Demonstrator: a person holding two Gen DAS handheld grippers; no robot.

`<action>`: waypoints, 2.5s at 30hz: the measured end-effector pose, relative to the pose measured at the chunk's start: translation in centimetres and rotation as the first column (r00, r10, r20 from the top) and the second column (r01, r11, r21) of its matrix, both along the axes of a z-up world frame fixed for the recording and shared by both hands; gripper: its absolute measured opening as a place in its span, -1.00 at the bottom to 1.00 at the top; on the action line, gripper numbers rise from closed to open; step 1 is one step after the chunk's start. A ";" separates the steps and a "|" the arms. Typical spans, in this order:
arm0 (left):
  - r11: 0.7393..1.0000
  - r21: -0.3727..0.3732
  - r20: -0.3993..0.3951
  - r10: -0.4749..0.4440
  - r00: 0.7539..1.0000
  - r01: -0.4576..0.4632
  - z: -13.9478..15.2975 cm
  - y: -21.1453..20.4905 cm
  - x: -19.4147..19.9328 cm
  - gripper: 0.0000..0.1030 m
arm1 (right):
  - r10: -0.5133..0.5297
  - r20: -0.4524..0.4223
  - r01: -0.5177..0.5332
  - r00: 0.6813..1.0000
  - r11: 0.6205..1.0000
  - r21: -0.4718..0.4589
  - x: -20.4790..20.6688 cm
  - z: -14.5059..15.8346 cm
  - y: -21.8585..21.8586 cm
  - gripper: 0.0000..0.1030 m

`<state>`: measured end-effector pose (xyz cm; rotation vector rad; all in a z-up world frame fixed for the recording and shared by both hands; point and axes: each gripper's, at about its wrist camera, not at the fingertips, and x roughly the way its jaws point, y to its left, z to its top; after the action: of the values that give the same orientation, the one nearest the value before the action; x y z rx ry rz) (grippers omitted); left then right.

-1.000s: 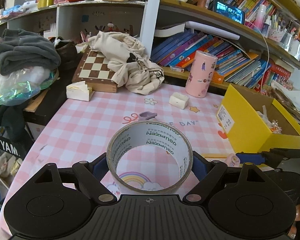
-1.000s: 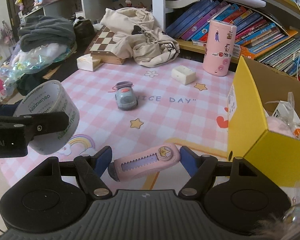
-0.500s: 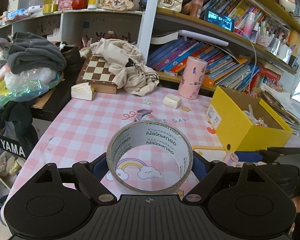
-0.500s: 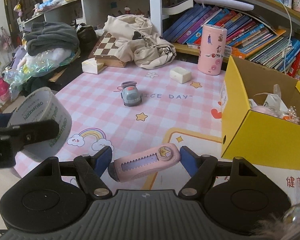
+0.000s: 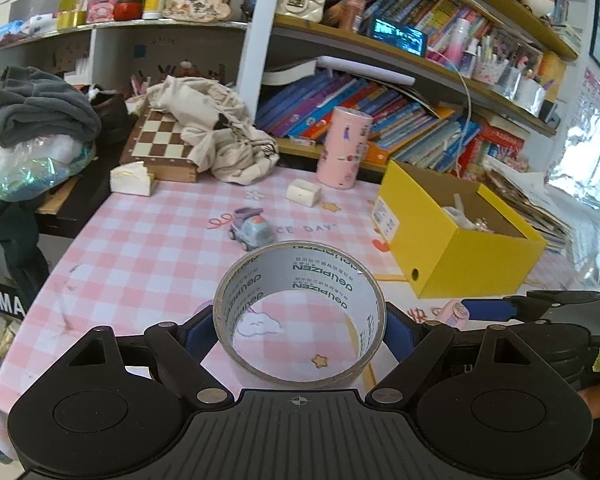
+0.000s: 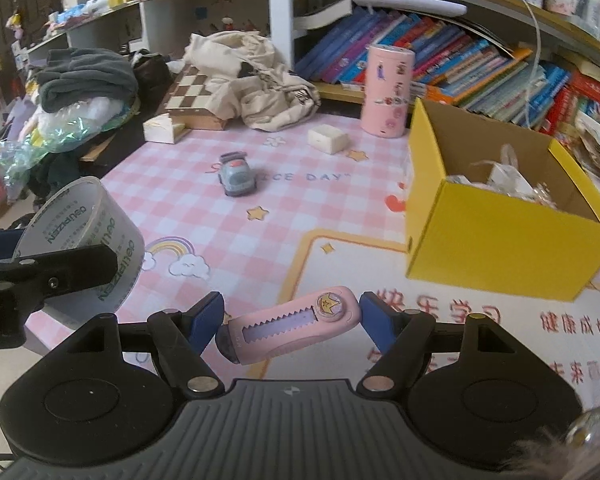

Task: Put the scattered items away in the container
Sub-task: 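Carry the tape roll and pink comb over the yellow box with both grippers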

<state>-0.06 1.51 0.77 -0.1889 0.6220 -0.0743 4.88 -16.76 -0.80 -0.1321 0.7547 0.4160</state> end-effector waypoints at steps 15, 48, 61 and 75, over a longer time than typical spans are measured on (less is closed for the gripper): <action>0.996 0.005 -0.002 -0.084 0.996 0.084 0.0 -2.6 0.7 0.66 | -0.075 -0.001 0.075 0.997 0.997 -0.004 -0.8 -0.1 -2.8 0.41; 0.969 0.013 0.028 -0.249 0.968 0.249 1.0 -15.9 7.8 0.66 | -0.199 0.042 0.199 0.979 0.980 -0.001 4.4 0.9 -16.4 0.41; 0.973 0.049 0.129 -0.230 0.965 0.225 3.4 -20.4 11.5 0.66 | -0.182 0.158 0.171 0.971 0.982 0.075 8.5 3.8 -21.8 0.41; 0.979 0.126 0.125 -0.178 0.976 0.162 4.7 -22.8 18.5 0.66 | -0.119 0.208 0.096 0.971 0.988 0.118 16.3 4.7 -23.4 0.41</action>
<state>18.49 -21.29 5.44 -0.0184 0.5039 -0.2147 21.23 -40.12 3.86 -0.0338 0.5229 0.3315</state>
